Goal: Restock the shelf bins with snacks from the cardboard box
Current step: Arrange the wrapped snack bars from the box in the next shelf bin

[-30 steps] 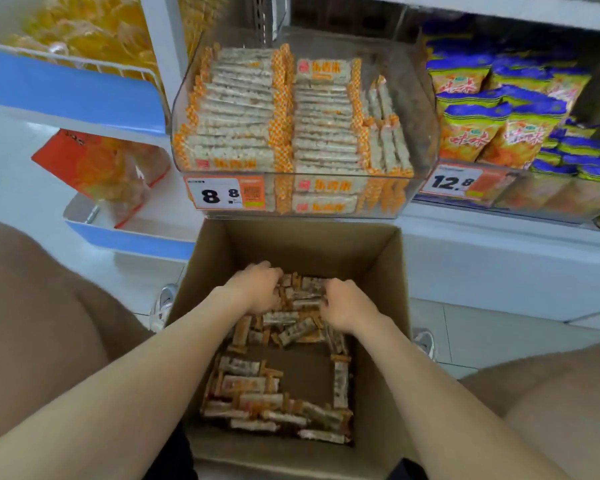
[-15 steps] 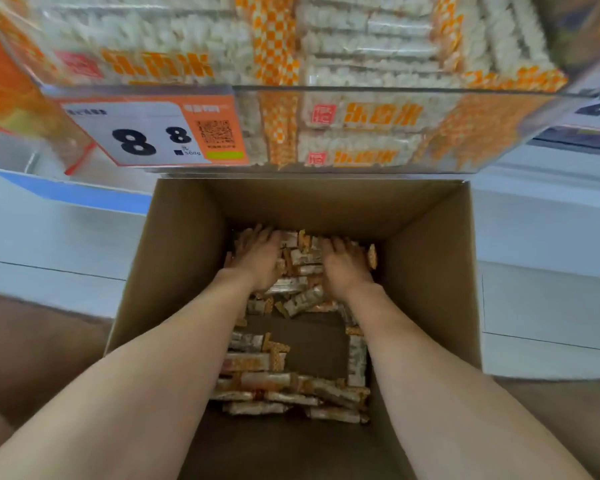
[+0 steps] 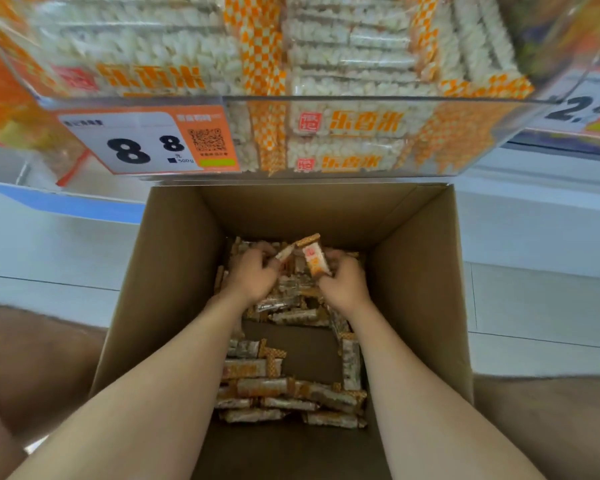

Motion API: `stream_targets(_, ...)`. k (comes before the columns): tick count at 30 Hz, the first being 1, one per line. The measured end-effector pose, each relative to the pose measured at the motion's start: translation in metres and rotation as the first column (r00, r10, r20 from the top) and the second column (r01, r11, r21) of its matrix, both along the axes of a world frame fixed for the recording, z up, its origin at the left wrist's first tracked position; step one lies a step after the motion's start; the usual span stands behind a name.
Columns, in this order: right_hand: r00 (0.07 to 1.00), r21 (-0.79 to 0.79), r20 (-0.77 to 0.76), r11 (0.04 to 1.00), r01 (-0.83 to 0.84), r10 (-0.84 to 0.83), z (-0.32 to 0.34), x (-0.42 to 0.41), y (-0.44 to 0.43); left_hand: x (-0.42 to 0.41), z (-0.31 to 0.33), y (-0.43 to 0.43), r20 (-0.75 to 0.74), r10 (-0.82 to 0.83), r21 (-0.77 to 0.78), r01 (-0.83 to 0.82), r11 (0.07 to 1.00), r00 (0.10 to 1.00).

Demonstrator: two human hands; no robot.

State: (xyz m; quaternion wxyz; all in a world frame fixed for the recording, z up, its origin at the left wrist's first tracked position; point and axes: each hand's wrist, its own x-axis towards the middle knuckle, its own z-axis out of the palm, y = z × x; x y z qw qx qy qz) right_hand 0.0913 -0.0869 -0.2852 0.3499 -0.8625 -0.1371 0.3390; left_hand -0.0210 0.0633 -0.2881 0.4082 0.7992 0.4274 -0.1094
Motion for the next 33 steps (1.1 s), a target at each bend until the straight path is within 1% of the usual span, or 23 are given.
stream_targets(1,0.998,0.049,-0.039,0.997,0.059,-0.057,0.005,-0.001,-0.003,0.0,0.002,-0.001,0.078,0.134,-0.09,-0.127,0.988,0.988)
stream_targets(2,0.991,0.075,-0.08,0.991,0.115,-0.109,0.01,-0.003,-0.007,-0.002,0.009,-0.003,0.116,0.24,-0.191,-0.215,0.958,0.964)
stream_targets(4,0.974,0.122,-0.14,0.973,0.194,-0.177,0.017,-0.005,-0.015,-0.006,0.02,-0.005,0.124,0.38,-0.366,-0.314,0.876,0.917)
stream_targets(5,0.964,0.149,-0.167,0.961,0.232,-0.207,0.021,-0.008,-0.018,-0.008,0.026,-0.007,0.112,0.406,-0.416,-0.328,0.848,0.907)
stream_targets(6,0.956,0.171,-0.183,0.95,0.262,-0.231,0.027,-0.009,-0.021,-0.01,0.032,-0.008,0.091,0.398,-0.449,-0.319,0.835,0.913)
stream_targets(8,0.95,0.2,-0.192,0.938,0.283,-0.246,0.039,-0.012,-0.026,-0.011,0.051,-0.013,0.056,0.314,-0.494,-0.247,0.834,0.948)
stream_targets(11,0.967,0.236,-0.191,0.948,0.212,-0.169,0.06,-0.017,-0.031,-0.011,0.08,-0.016,0.077,0.2,-0.541,-0.127,0.831,0.977)
stream_targets(13,0.976,0.244,-0.167,0.953,0.177,-0.138,0.08,-0.021,-0.034,-0.013,0.105,-0.014,0.095,0.179,-0.57,-0.094,0.816,0.979)
stream_targets(14,0.975,0.262,-0.171,0.947,0.186,-0.144,0.091,-0.022,-0.036,-0.015,0.117,-0.013,0.102,0.178,-0.591,-0.084,0.802,0.979)
stream_targets(17,0.946,0.367,-0.285,0.894,0.256,-0.154,0.124,-0.026,-0.041,-0.023,0.152,-0.018,0.163,0.139,-0.64,-0.002,0.768,0.977)
stream_targets(18,0.942,0.399,-0.308,0.881,0.253,-0.131,0.133,-0.027,-0.043,-0.026,0.163,-0.022,0.19,0.123,-0.637,0.028,0.77,0.974)
stream_targets(19,0.949,0.42,-0.3,0.88,0.223,-0.098,0.141,-0.029,-0.045,-0.03,0.173,-0.026,0.224,0.107,-0.633,0.061,0.771,0.969)
stream_targets(22,0.975,0.446,-0.223,0.889,0.106,-0.004,0.159,-0.037,-0.05,-0.042,0.201,-0.034,0.3,0.102,-0.611,0.109,0.784,0.948)
stream_targets(23,0.978,0.451,-0.207,0.888,0.091,0.005,0.165,-0.04,-0.052,-0.046,0.209,-0.036,0.313,0.092,-0.583,0.115,0.804,0.945)
stream_targets(26,0.987,0.469,-0.158,0.882,0.044,0.035,0.18,-0.048,-0.059,-0.056,0.233,-0.038,0.321,-0.021,-0.479,0.182,0.859,0.947)
stream_targets(28,0.989,0.48,-0.12,0.877,-0.014,0.081,0.194,-0.055,-0.062,-0.06,0.249,-0.039,0.323,-0.065,-0.454,0.215,0.865,0.944)
stream_targets(30,0.99,0.49,-0.048,0.867,-0.091,0.132,0.212,-0.062,-0.064,-0.061,0.266,-0.043,0.344,-0.105,-0.417,0.252,0.873,0.933)
stream_targets(33,0.987,0.536,0.054,0.829,-0.157,0.152,0.245,-0.068,-0.062,-0.062,0.305,-0.048,0.41,-0.178,-0.192,0.275,0.942,0.895)
